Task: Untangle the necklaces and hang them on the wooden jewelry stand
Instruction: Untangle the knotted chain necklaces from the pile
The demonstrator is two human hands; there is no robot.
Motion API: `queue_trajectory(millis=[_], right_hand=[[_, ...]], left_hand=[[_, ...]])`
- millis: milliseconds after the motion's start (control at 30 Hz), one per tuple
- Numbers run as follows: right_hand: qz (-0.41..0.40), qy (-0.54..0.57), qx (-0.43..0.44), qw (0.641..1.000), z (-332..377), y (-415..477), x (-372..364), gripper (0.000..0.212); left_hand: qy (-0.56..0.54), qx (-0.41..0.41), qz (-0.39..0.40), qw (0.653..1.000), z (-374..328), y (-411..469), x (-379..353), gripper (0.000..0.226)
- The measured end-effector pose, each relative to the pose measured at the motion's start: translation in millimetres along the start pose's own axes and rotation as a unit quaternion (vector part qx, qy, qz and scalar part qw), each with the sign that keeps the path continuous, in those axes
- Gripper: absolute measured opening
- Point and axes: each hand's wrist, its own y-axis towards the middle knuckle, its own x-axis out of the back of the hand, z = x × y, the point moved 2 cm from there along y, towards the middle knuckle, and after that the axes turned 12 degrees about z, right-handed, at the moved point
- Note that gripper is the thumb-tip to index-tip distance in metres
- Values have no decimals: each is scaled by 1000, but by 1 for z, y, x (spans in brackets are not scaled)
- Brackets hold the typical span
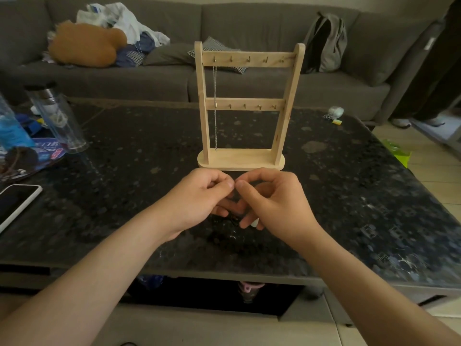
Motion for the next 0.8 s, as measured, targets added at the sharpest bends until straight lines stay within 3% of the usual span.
queue_trajectory(millis=[200,500,667,800], right_hand=[[-29,-133,29,990,-13,7,0,10],[-33,-101,59,993,-13,6,-1,4],[-30,-125,52,990,-11,7,1,6],[-12,-208,80,975,-7,5,0,6]], left_hand=[[-24,1,-9,1000,-5,-2,-3,27],[-27,5,-5,1000,0,0,-2,27],[53,1,-31,998,2,1,1,22],[261,19,-19,965,-4,-1,2,18]])
